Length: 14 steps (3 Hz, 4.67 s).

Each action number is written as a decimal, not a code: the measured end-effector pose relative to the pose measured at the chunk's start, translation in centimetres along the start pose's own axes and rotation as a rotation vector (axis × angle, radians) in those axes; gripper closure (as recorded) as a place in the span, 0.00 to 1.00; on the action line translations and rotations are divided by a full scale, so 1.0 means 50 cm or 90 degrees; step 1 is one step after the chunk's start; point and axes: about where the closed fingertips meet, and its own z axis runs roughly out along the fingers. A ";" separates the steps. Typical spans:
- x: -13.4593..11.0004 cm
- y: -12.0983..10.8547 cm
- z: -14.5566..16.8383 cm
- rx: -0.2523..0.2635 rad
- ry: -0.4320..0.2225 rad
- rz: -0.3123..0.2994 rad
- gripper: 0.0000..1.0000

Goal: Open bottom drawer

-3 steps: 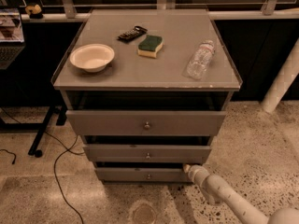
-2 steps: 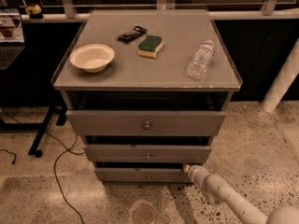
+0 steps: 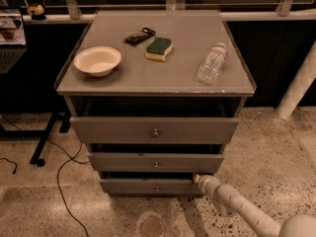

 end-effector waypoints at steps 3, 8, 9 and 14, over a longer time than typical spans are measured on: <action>0.036 -0.030 -0.029 0.016 0.075 0.036 1.00; 0.112 0.013 -0.032 -0.018 0.181 -0.010 1.00; 0.124 0.002 -0.055 -0.019 0.199 -0.015 1.00; 0.187 0.048 -0.071 -0.065 0.280 -0.087 1.00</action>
Offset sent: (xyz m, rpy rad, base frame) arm -0.0602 -0.0494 -0.0371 0.0183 0.2881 -0.0317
